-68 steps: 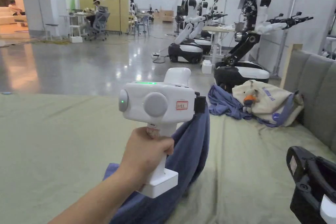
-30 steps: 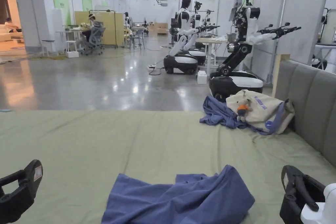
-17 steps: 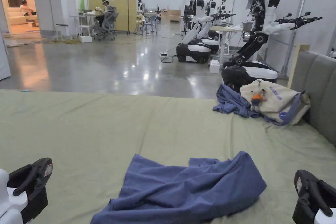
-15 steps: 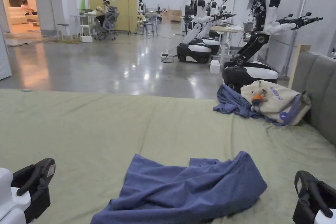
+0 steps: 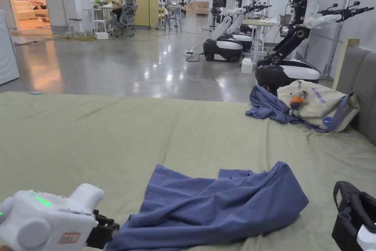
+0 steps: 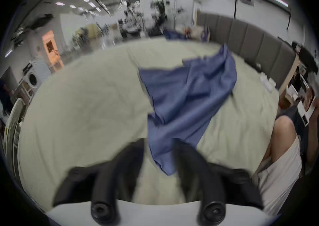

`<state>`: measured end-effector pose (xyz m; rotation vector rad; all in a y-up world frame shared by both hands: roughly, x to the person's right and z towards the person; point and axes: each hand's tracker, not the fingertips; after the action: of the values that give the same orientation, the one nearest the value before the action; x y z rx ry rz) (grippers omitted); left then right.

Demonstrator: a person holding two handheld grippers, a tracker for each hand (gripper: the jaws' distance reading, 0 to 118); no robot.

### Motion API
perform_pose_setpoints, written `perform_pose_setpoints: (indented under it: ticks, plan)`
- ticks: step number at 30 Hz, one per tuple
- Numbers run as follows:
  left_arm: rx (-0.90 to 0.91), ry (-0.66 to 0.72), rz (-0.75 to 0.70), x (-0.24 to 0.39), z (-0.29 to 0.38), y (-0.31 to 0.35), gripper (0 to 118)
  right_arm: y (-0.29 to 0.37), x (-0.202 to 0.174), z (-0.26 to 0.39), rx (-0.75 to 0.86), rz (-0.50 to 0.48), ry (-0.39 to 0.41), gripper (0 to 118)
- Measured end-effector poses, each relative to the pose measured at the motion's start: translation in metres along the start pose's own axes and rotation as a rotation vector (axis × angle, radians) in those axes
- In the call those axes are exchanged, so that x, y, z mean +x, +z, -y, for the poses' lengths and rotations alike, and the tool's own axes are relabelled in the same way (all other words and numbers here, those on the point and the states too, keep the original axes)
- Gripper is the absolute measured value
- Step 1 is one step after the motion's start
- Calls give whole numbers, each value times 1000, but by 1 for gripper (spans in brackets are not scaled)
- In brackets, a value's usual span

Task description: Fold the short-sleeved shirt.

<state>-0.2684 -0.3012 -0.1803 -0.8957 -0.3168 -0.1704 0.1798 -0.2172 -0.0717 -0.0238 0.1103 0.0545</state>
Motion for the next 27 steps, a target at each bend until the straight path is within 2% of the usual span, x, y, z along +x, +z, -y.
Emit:
perform_pose_setpoints:
  ticks: [1, 7, 11, 12, 13, 14, 15, 17, 20, 21, 22, 25, 26, 27]
  plan:
    - [-44, 21, 0, 1, 1, -11, 90, -2, -1, 1, -5, -2, -1, 2]
    - [-75, 18, 32, 13, -2, -47, 90, -9, -3, 9, -35, -16, 1, 2]
    - [-123, 31, -15, 14, -4, -65, 86, -12, -2, 13, -51, -25, 10, 2]
    - [-144, 51, 32, 12, -4, -67, 83, -12, -2, 13, -55, -27, 12, 2]
    - [-109, 47, 52, 12, -4, -65, 58, -13, 0, 14, -59, -26, 12, 2]
    - [-40, 22, 33, 14, -3, -58, 23, -14, 3, 16, -64, -26, 10, 2]
    - [7, 32, 3, 15, -2, -53, 5, -15, 7, 17, -72, -25, 2, 2]
    - [-60, 112, 62, 7, -5, -54, 5, -17, 14, 19, -85, -7, -7, 2]
    - [-31, 105, 60, 3, -5, -52, 5, -27, 27, 21, -130, -1, -14, 2]
    - [-18, 123, 66, 2, -6, -50, 5, -32, 33, 23, -148, -5, -44, 8]
    - [-12, 134, 67, 2, -6, -49, 5, -40, 39, 25, -181, -8, -65, 32]
    - [12, 140, 63, 10, -6, -39, 5, -82, 56, 35, -349, -79, -37, 99]
    - [19, 137, 60, 12, -6, -37, 5, -99, 62, 43, -406, -98, -38, 107]
    - [20, 142, 62, 12, -7, -37, 5, -117, 68, 51, -446, -100, -55, 108]
